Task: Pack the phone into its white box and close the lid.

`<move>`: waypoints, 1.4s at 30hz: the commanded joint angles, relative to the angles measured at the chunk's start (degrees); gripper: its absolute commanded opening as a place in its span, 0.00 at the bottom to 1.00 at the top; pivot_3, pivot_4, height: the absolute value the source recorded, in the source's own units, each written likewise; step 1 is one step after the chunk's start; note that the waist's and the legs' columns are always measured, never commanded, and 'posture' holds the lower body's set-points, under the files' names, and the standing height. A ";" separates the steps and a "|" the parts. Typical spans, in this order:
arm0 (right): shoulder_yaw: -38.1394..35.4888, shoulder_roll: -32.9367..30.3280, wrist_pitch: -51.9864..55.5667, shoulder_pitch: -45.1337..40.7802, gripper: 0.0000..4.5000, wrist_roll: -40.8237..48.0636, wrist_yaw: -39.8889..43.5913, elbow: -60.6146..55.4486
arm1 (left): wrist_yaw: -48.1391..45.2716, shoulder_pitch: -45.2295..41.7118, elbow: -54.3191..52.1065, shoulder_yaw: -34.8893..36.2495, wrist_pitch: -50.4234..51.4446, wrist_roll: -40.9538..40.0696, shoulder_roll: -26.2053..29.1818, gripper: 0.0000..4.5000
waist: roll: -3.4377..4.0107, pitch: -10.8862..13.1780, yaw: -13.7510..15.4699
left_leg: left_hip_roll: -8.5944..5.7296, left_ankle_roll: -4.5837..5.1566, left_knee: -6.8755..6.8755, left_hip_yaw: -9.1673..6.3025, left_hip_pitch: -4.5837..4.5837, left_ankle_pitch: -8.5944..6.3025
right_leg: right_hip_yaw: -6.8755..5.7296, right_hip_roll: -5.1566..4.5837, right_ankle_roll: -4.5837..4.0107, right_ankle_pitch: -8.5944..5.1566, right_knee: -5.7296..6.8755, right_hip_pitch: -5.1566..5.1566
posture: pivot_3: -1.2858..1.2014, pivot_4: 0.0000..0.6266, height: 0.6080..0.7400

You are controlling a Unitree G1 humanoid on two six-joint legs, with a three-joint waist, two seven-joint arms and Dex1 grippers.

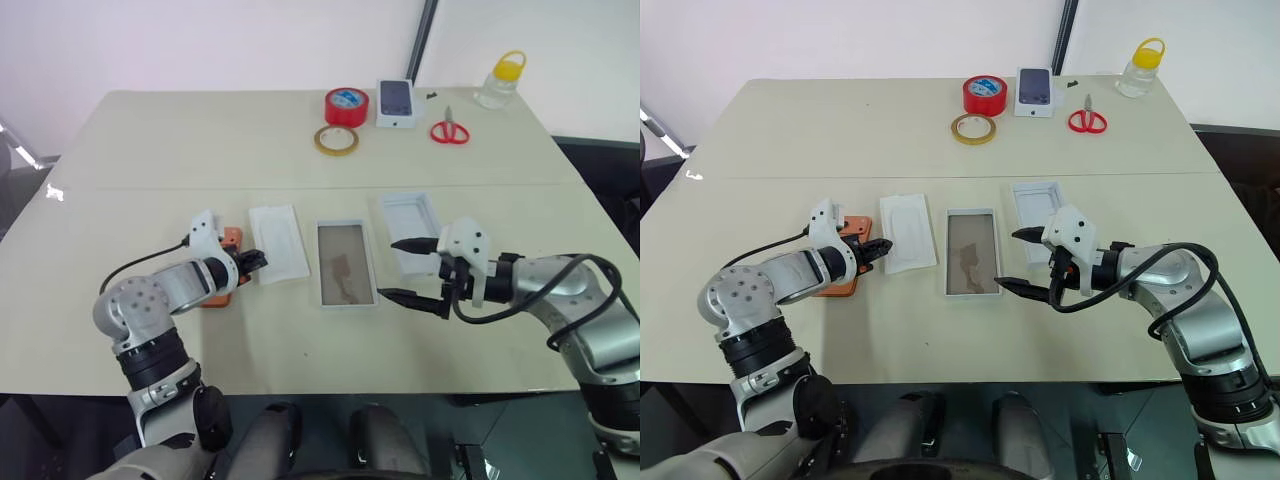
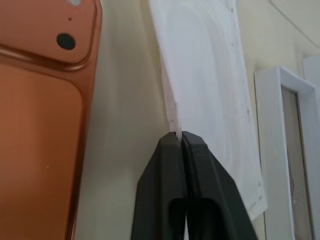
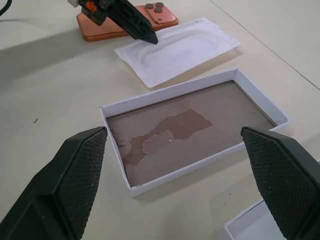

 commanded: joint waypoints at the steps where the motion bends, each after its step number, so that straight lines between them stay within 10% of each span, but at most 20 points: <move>1: -0.10 -0.03 -0.85 -0.40 1.00 0.53 -0.04 -2.11 | -1.82 -1.38 -2.06 1.89 -1.28 -0.95 0.57 0.02 | 0.00 0.00 -0.01 | 0.00 0.00 0.00 0.00 0.00 0.00 | 0.00 0.00 0.00 0.00 0.00 0.00 | 0.52 0.24 1.00; 19: 21.54 2.95 0.06 -8.63 1.00 -13.62 0.71 1.12 | -5.11 -6.15 -3.99 10.17 4.14 -5.50 -0.29 0.02 | -0.07 0.02 -0.04 | 0.01 -0.02 0.01 -0.01 0.00 0.00 | -0.01 0.01 0.01 0.00 0.01 -0.02 | 0.52 0.24 1.00; 23: 24.73 4.56 -0.04 -10.80 0.73 -16.68 0.71 4.22 | -5.09 -6.27 -3.88 10.51 4.17 -5.02 -0.66 0.00 | -0.08 0.02 -0.12 | 0.01 -0.02 0.01 -0.01 0.00 0.00 | -0.01 0.01 0.00 0.00 0.01 -0.04 | 0.52 0.24 1.00; 29: 26.47 6.50 -1.80 -12.54 0.03 -18.76 1.35 5.20 | -4.89 -8.33 -2.91 14.13 3.44 -4.92 -0.28 0.00 | -0.08 0.02 -0.10 | 0.01 -0.02 0.01 -0.02 -0.01 0.00 | -0.02 0.01 0.00 0.00 0.01 -0.05 | 0.52 0.24 1.00; 42: 34.04 19.93 -8.12 -22.36 0.00 -27.92 -1.84 18.96 | -5.18 -9.44 -2.15 15.75 3.72 -4.10 0.47 0.00 | -0.09 0.01 -1.49 | 0.02 -0.13 -0.01 -0.11 0.00 0.07 | -0.08 0.04 0.00 0.00 0.09 -0.08 | 0.52 0.24 1.00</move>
